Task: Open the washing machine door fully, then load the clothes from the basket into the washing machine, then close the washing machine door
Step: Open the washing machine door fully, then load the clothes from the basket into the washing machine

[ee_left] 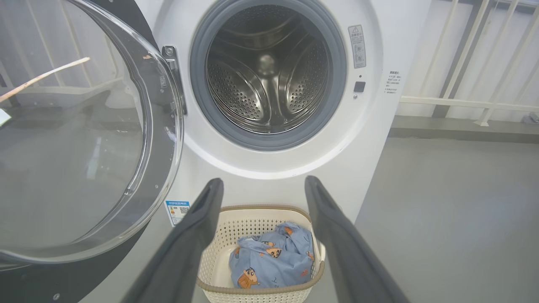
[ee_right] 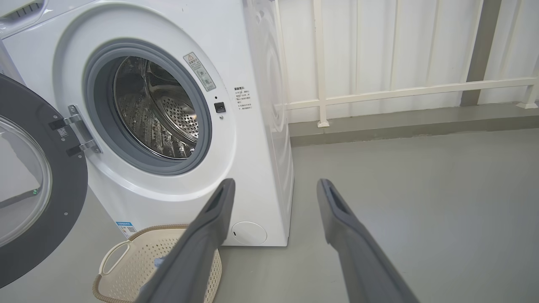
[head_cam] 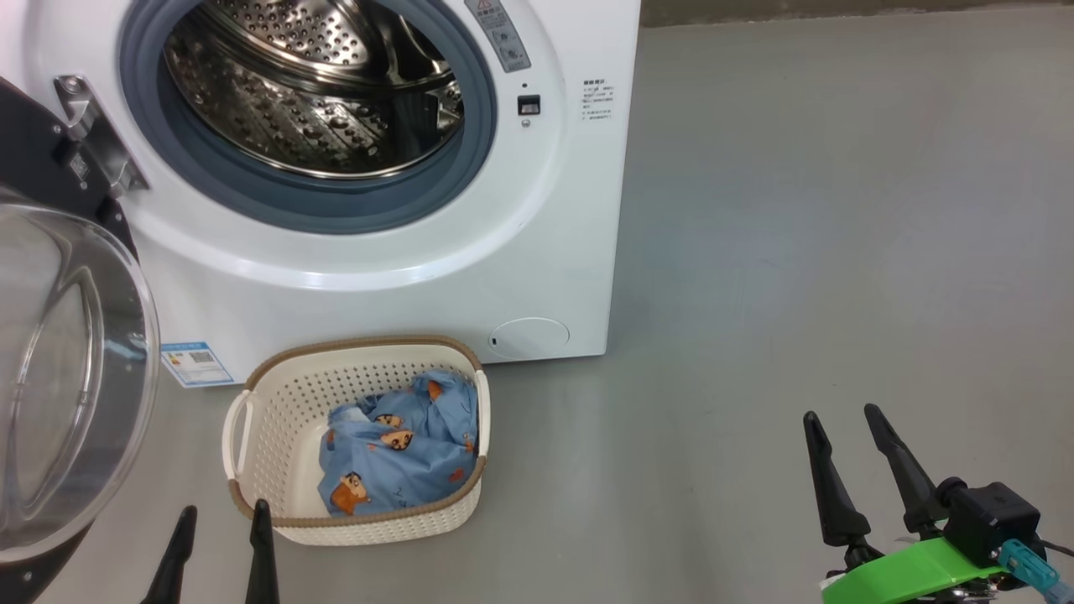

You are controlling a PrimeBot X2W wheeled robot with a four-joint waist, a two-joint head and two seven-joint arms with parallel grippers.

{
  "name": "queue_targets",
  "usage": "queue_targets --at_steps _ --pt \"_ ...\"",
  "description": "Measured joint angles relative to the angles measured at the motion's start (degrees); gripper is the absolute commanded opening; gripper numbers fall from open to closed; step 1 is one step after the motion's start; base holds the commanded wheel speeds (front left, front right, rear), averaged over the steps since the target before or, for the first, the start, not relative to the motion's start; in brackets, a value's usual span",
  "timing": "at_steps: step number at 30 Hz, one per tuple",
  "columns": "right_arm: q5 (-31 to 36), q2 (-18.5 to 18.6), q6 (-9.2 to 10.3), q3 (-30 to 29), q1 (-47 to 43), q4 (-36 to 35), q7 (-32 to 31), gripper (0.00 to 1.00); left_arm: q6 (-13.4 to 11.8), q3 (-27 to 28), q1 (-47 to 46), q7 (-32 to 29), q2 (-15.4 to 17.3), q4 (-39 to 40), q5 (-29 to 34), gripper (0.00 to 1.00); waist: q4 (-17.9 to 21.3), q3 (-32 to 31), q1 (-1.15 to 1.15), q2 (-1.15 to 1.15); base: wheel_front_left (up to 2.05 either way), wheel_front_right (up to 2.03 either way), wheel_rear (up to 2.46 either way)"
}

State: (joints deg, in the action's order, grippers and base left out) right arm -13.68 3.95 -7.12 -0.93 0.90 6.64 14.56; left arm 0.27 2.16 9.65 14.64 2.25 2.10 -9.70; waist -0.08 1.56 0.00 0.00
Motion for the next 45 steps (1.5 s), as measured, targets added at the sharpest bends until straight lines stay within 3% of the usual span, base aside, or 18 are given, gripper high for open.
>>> queue_targets --at_steps 31,45 --pt "-0.19 -0.13 0.0 -0.18 -0.01 0.82 0.0 1.0 0.59 0.23 -0.02 -0.01 0.02 -1.2 0.47 1.0 -0.22 -0.75 0.0 0.0 0.02 -0.02 0.0" --pt "-0.58 -0.29 0.0 -0.85 -1.07 1.3 0.0 1.0 0.58 0.94 -0.03 -0.01 0.02 -1.85 0.36 1.0 -0.78 -0.72 0.0 0.0 1.44 -1.44 0.0"
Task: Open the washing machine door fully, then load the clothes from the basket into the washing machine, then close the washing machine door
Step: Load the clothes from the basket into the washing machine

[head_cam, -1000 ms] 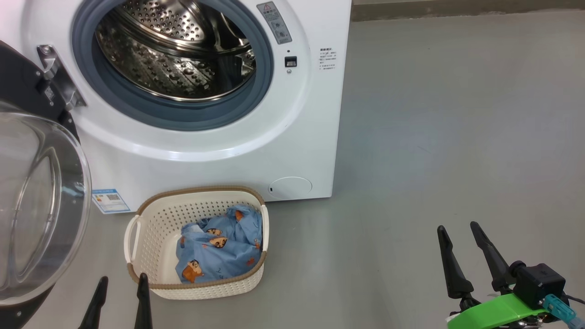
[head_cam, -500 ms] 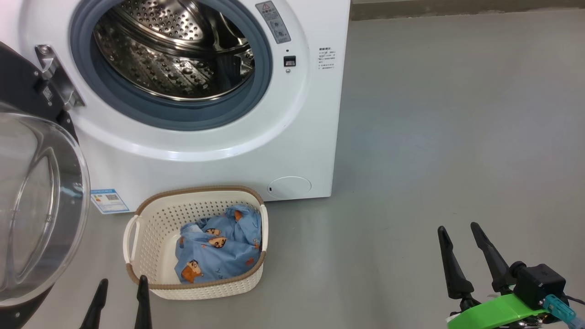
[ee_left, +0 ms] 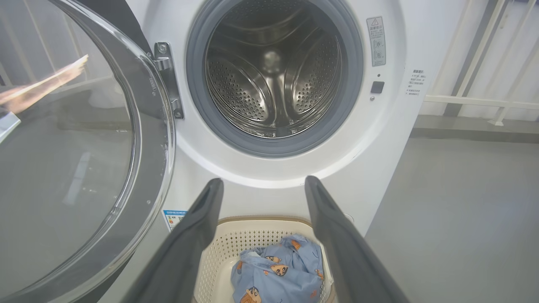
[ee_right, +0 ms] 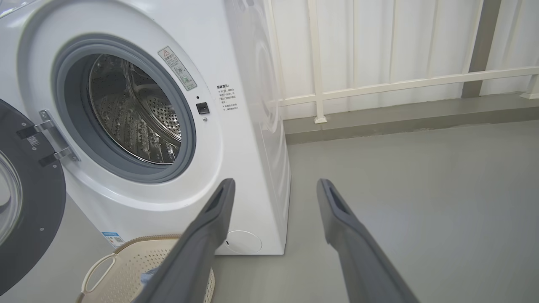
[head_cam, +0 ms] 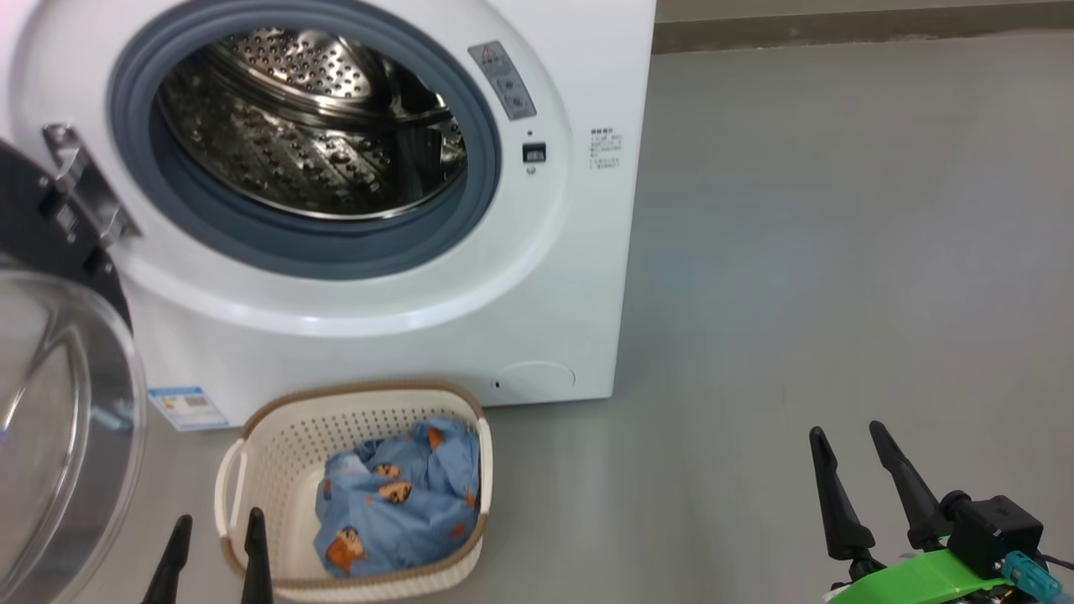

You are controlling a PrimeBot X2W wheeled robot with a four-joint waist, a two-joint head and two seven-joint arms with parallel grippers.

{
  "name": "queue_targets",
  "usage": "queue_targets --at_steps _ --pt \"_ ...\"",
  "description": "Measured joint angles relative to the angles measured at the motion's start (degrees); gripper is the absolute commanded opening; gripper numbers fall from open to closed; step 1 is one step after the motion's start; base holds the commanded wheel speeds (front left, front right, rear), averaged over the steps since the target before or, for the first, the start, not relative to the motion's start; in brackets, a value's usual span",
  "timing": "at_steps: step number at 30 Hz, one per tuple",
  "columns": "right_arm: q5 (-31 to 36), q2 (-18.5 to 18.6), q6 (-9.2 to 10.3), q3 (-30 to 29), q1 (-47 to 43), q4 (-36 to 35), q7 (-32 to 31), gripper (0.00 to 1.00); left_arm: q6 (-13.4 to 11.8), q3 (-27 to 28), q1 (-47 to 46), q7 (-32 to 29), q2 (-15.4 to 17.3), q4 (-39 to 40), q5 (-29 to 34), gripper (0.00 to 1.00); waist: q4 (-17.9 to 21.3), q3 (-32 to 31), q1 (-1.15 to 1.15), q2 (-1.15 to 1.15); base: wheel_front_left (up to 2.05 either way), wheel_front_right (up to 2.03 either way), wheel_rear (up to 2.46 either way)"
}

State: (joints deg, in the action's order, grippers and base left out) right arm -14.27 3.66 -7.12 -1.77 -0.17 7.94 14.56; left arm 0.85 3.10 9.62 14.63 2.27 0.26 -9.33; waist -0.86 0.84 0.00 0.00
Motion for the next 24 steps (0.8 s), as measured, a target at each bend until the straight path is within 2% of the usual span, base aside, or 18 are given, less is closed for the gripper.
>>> queue_targets --at_steps 11,24 --pt "-0.19 0.0 0.0 -0.49 0.07 0.1 0.0 1.0 -0.09 0.76 -0.24 0.0 0.0 0.82 0.03 1.0 0.2 1.12 -0.01 0.0 1.71 -1.71 0.0" --pt "-0.52 0.01 0.0 -0.51 0.08 0.15 0.0 1.0 -0.1 0.1 -0.23 0.0 0.0 0.22 0.12 1.0 0.07 1.28 0.0 0.0 0.28 -0.28 0.0"
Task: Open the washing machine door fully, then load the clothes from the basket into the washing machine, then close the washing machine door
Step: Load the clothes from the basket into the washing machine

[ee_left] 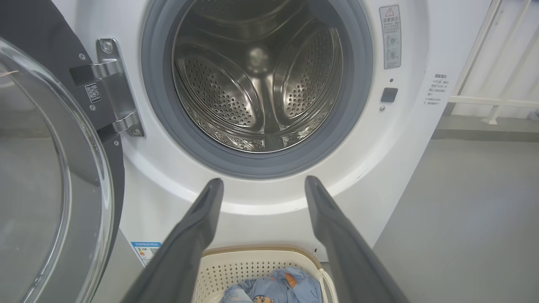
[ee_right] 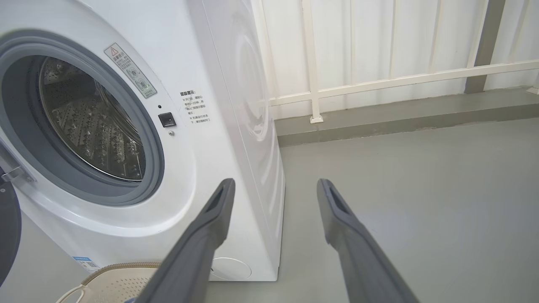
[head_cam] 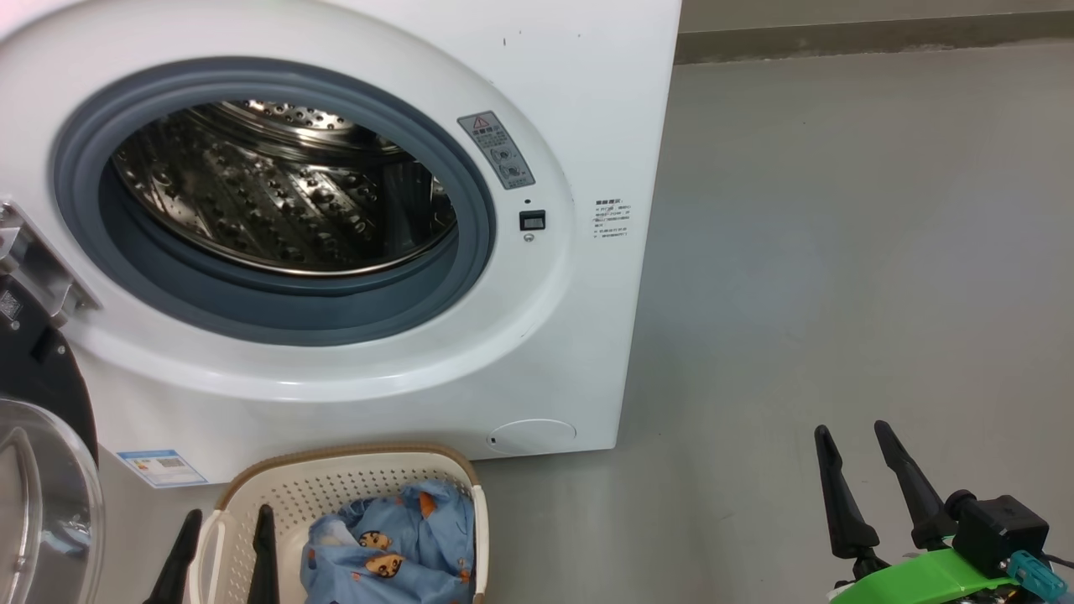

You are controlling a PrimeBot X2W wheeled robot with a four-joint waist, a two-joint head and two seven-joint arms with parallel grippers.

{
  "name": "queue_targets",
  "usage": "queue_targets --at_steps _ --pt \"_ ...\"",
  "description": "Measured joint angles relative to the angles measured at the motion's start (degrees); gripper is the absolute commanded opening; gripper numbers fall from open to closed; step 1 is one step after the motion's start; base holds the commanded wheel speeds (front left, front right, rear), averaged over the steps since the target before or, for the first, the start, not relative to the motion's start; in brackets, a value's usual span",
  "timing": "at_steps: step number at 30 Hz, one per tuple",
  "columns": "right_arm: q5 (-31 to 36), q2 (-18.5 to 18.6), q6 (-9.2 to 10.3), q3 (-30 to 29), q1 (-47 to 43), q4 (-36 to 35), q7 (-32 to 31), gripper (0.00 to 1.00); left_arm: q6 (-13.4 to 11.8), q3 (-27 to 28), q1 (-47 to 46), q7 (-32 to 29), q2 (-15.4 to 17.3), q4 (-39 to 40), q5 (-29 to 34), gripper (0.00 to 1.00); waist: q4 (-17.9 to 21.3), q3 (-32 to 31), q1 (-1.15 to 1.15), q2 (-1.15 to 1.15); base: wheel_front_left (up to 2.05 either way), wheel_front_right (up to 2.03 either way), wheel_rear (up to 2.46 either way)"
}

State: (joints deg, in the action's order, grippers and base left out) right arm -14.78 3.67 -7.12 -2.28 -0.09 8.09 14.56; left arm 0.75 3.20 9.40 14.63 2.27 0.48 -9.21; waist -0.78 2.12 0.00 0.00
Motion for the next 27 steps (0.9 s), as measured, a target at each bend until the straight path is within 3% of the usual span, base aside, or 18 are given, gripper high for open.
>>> queue_targets --at_steps 27 --pt "0.0 0.16 0.0 0.09 0.0 0.63 0.0 1.0 0.88 -0.43 0.0 0.0 0.0 -0.85 -2.15 1.0 -0.12 0.1 0.0 0.0 0.0 0.0 0.0"
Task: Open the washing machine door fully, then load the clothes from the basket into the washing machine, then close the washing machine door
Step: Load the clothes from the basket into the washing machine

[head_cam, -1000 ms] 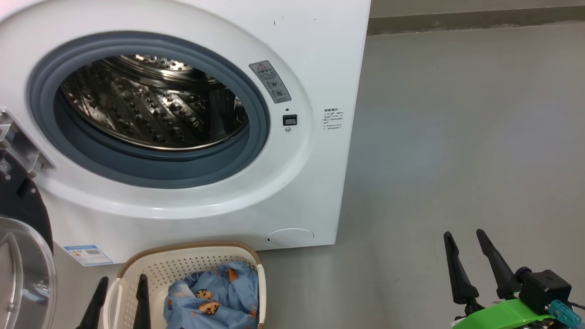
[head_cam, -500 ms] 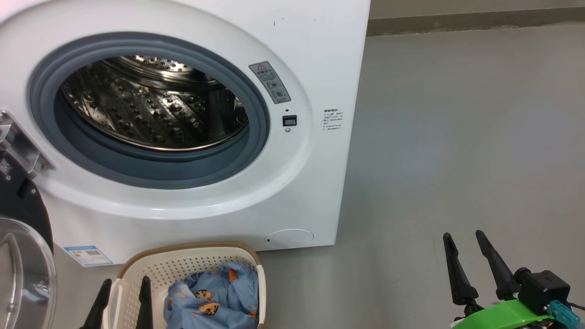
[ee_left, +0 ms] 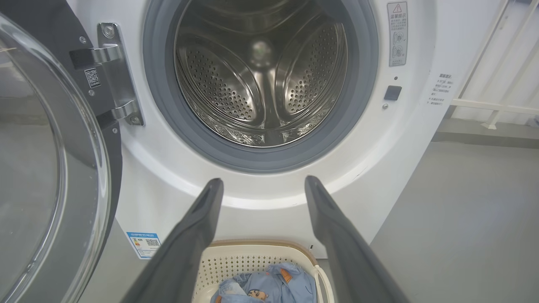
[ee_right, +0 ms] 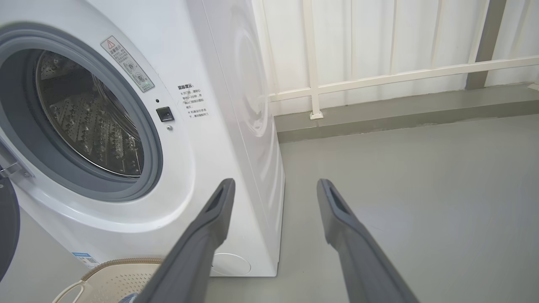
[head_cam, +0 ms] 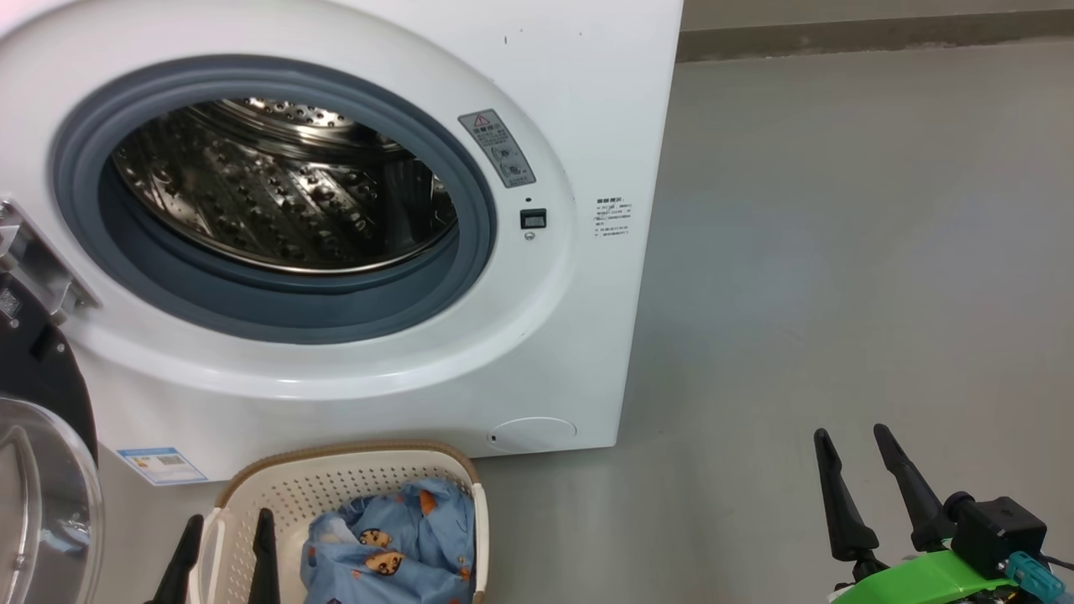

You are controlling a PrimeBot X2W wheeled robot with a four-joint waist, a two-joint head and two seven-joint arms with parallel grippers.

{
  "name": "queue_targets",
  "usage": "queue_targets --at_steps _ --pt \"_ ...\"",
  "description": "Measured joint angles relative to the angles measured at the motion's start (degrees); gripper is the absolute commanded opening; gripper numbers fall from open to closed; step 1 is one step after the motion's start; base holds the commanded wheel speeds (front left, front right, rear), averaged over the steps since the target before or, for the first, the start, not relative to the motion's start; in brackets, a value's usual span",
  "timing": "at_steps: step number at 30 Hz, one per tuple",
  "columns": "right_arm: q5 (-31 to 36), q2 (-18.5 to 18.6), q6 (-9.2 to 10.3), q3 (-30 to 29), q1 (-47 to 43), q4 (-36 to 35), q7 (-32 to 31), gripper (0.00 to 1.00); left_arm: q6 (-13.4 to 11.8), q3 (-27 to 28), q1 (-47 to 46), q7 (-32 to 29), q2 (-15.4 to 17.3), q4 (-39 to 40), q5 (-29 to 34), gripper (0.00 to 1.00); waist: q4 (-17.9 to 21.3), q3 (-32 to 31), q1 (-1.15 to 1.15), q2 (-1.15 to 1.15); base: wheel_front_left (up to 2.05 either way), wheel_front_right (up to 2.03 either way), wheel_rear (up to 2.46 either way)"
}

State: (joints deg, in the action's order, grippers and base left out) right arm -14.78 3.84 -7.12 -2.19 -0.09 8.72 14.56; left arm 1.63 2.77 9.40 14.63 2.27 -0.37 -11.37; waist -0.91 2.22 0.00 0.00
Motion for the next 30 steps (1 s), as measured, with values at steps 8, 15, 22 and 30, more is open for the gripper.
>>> queue_targets --at_steps 8,15,22,30 --pt "-0.21 0.04 0.0 0.0 0.07 0.38 0.0 1.0 0.15 -0.36 -0.22 0.0 0.01 -0.79 -1.16 1.0 0.34 1.86 0.0 0.0 0.0 0.0 0.0" --pt "-1.14 0.11 0.0 0.76 1.75 0.29 0.0 1.0 0.16 -1.34 -3.46 0.0 0.01 -2.93 -1.94 1.0 0.89 5.45 0.0 0.0 0.0 0.0 0.0" --pt "-1.96 0.71 0.0 1.26 4.63 0.04 0.0 1.0 0.74 -2.35 -7.45 0.01 0.01 -8.7 -3.48 1.0 1.78 10.22 -0.01 0.0 0.0 0.0 0.0" --pt "-2.43 1.02 0.0 1.62 8.39 -1.13 0.0 1.0 1.75 -1.62 -14.6 0.0 -0.07 -15.74 -3.96 1.0 3.41 16.85 -0.01 0.0 0.0 0.0 0.0"
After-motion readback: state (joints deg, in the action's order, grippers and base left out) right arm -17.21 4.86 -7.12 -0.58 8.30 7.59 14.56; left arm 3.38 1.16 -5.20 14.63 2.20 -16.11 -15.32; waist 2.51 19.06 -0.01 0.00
